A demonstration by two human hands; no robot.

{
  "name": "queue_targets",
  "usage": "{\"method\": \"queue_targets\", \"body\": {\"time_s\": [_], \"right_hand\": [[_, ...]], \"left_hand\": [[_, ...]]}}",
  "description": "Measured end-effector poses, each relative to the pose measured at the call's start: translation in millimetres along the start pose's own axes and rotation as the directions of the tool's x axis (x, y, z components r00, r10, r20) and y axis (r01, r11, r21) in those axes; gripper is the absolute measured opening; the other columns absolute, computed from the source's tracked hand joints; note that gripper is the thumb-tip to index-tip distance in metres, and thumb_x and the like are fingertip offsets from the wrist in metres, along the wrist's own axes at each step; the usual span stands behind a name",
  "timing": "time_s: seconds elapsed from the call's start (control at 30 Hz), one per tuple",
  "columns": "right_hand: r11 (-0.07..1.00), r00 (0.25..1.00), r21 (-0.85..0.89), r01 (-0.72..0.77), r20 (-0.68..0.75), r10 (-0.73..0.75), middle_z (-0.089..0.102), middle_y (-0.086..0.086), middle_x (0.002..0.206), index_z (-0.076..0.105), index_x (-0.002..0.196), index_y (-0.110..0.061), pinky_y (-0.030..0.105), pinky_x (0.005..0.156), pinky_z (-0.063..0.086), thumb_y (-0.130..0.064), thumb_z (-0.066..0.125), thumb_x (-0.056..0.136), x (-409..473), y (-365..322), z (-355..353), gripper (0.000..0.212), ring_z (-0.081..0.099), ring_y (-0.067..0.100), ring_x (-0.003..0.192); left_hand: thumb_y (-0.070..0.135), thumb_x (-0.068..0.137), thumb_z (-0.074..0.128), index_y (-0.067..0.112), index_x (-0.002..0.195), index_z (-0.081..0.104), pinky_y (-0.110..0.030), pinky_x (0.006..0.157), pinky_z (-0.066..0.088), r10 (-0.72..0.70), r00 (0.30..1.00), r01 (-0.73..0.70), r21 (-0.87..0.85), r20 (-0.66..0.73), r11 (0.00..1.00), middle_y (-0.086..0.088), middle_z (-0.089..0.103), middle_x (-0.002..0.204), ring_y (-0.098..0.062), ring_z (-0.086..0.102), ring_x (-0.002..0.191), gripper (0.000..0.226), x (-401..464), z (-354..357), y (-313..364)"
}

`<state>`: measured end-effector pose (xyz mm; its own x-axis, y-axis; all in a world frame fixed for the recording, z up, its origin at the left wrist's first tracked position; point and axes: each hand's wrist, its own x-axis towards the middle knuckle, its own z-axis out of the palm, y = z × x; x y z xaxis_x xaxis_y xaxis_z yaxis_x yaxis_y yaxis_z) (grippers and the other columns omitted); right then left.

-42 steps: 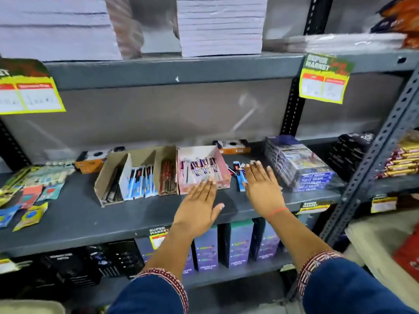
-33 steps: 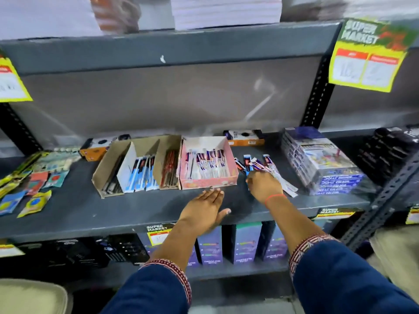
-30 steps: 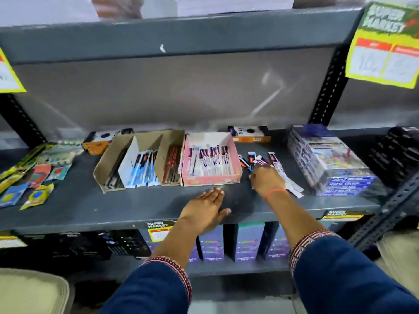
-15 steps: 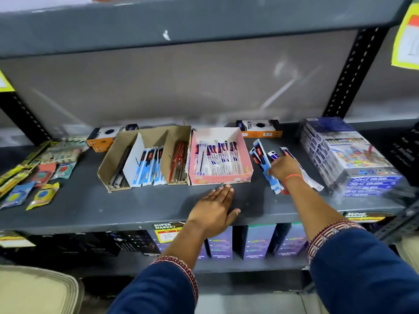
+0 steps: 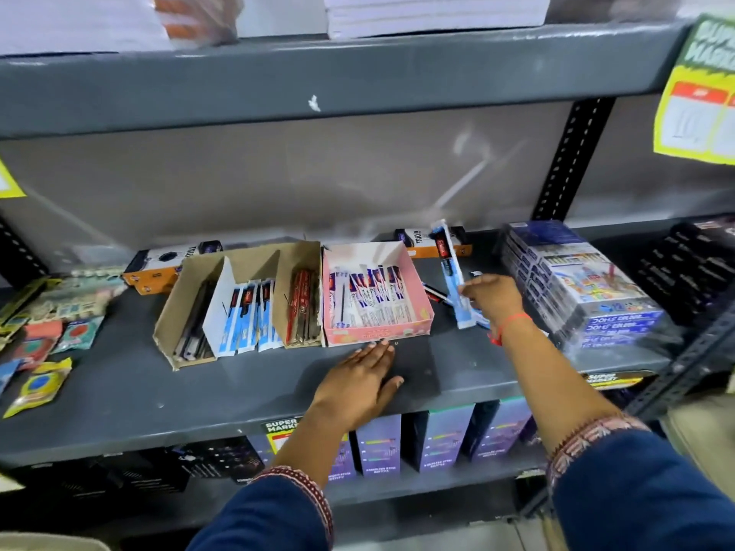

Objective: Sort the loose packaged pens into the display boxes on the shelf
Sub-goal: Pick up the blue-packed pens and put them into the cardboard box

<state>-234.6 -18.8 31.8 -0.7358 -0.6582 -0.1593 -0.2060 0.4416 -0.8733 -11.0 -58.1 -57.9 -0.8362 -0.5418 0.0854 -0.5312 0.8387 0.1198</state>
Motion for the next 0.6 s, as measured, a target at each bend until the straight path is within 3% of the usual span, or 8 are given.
{"method": "queue_targets", "body": {"time_s": [0.1,0.2,0.4,0.6], "right_hand": [[0.937,0.992,0.349,-0.026,0.126,-0.019,0.058,-0.006,0.045,0.060,0.060,-0.017,0.014,0.040,0.029,0.003,0.057,0.083,-37.3,0.5,6.4,0.031,0.043,0.006,0.041],[0.869,0.970,0.488,-0.080,0.239,-0.045,0.059,-0.013,0.043,0.062,0.062,-0.018,0.016,0.046,0.030,0.002,0.060,0.082,-77.8,9.5,15.5,0.028,0.043,0.006,0.049],[0.829,0.956,0.555,-0.070,0.276,-0.104,0.061,-0.013,0.046,0.064,0.061,-0.018,0.018,0.053,0.033,0.001,0.061,0.083,-110.5,12.9,35.1,0.029,0.046,0.006,0.054],[0.830,0.950,0.557,-0.033,0.276,-0.148,0.064,-0.014,0.050,0.064,0.060,-0.019,0.012,0.049,0.038,-0.002,0.062,0.083,-115.2,8.2,37.7,0.029,0.050,-0.002,0.049]], "left_hand": [[0.047,0.096,0.023,0.017,0.142,0.017,-0.023,0.108,0.001,0.008,1.000,-0.008,0.023,-0.030,1.000,-0.001,0.018,0.153,-0.015,0.014,0.139,0.055,-4.5,1.9,-10.2],[0.048,0.095,0.025,0.017,0.141,0.021,-0.024,0.108,0.004,0.001,0.999,0.000,0.007,-0.051,1.000,-0.002,0.023,0.152,-0.015,0.017,0.138,0.055,-6.2,3.4,-12.0],[0.048,0.095,0.026,0.019,0.141,0.022,-0.029,0.108,0.022,-0.012,0.999,0.010,-0.039,-0.043,0.999,-0.002,0.027,0.151,-0.016,0.021,0.137,0.055,-7.5,-0.5,-10.3],[0.046,0.095,0.027,0.019,0.140,0.025,-0.029,0.105,0.027,0.016,0.998,-0.018,-0.028,-0.062,0.999,-0.002,0.031,0.149,-0.017,0.024,0.136,0.053,-10.1,-1.9,-10.1]]}}
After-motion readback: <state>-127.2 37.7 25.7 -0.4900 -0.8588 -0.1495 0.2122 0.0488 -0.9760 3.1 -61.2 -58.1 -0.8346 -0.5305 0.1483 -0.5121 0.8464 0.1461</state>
